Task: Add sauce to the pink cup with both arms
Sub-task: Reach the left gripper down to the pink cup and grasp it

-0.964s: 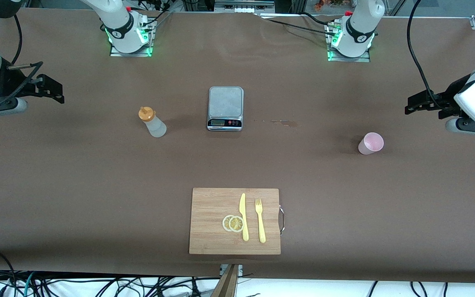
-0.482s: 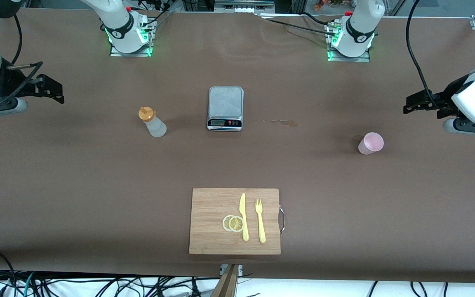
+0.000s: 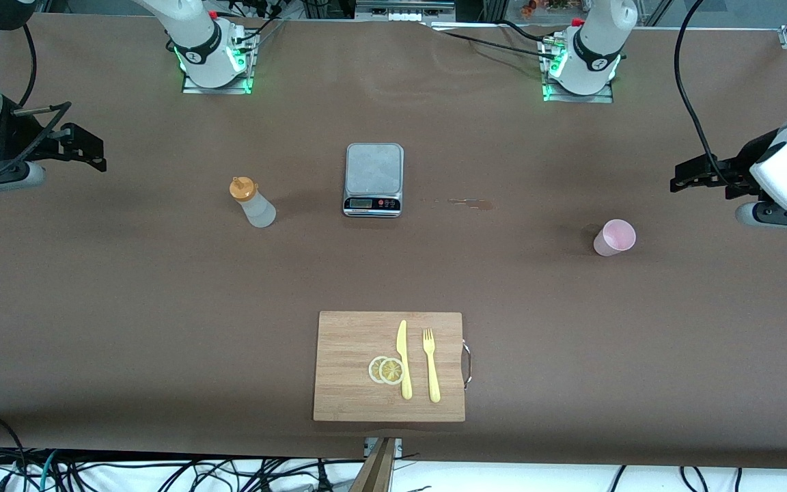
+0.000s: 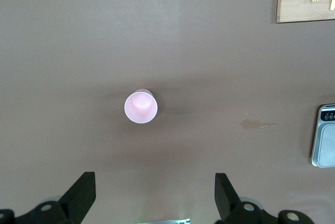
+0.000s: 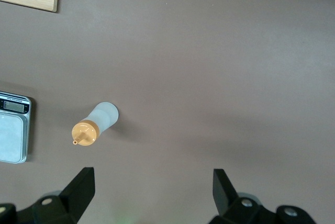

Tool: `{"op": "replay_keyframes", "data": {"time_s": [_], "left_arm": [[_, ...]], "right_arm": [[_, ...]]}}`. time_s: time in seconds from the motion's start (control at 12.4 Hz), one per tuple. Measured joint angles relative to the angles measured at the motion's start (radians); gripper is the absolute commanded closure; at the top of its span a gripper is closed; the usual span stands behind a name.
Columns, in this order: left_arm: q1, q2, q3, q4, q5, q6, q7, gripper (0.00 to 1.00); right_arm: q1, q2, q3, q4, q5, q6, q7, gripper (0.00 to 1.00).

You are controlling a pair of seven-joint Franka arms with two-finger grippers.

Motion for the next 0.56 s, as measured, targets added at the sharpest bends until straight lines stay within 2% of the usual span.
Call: {"op": "replay_keyframes", "data": {"time_s": [0.56], "left_arm": [[-0.002, 0.050, -0.008, -0.006, 0.000, 0.008, 0.001, 0.00]], "right_arm": [[-0.002, 0.000, 0.000, 0.000, 0.000, 0.010, 0.000, 0.00]]}}
